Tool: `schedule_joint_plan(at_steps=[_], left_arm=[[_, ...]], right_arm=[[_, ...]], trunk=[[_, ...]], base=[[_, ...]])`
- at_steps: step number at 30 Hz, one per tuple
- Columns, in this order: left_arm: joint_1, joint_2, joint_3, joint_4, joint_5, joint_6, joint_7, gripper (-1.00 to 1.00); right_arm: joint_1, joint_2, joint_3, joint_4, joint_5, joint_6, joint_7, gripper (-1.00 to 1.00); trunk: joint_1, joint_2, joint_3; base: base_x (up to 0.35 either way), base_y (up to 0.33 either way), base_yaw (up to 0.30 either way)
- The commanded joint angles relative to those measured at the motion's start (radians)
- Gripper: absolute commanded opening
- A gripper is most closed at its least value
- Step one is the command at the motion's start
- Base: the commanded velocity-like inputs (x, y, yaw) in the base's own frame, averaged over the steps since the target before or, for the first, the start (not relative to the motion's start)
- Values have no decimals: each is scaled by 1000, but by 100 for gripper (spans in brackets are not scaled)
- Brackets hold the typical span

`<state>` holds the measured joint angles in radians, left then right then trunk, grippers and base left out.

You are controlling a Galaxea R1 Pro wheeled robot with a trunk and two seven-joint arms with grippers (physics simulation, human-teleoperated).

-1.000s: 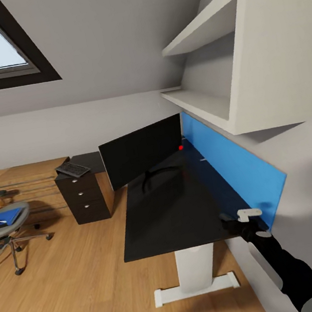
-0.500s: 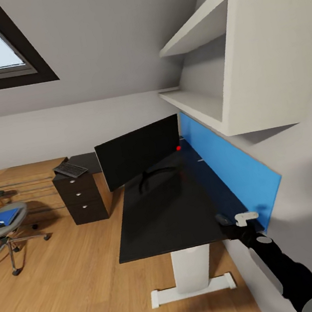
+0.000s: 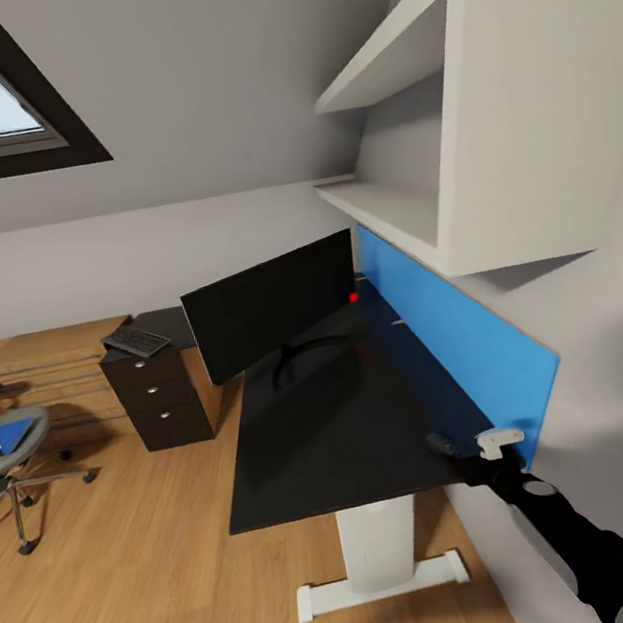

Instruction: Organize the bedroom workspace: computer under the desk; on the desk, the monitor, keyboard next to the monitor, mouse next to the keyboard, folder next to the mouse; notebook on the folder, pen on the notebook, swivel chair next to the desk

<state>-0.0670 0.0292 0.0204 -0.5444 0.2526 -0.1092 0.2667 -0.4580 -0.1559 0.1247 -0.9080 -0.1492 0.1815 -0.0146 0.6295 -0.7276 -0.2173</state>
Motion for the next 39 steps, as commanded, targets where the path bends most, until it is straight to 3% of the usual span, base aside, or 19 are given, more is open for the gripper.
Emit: schedule_joint_plan(at_steps=[1, 8, 21, 26, 39], left_arm=[[0, 1, -2, 0, 10, -4, 2, 100], [0, 3, -2, -5, 11, -6, 2, 100], [0, 2, -3, -6, 11, -7, 2, 100], [0, 3, -2, -8, 11, -7, 3, 100], [0, 2, -4, -8, 11, -17, 3, 100]], right_arm=[[-1, -7, 3, 16, -9, -13, 19, 100], [-1, -16, 4, 57, -8, -69, 91, 100], [-2, -20, 6, 128, -6, -148, 103, 100], [-2, -19, 5, 152, -7, -195, 146, 100], [-2, -18, 4, 170, -7, -207, 239, 100]], trunk=[[1, -1, -1], [1, -1, -1], [1, -1, -1], [1, -1, -1], [1, -1, -1]], base=[[184, -169, 0], [89, -82, 0], [85, -37, 0], [58, -37, 0], [96, -4, 0]])
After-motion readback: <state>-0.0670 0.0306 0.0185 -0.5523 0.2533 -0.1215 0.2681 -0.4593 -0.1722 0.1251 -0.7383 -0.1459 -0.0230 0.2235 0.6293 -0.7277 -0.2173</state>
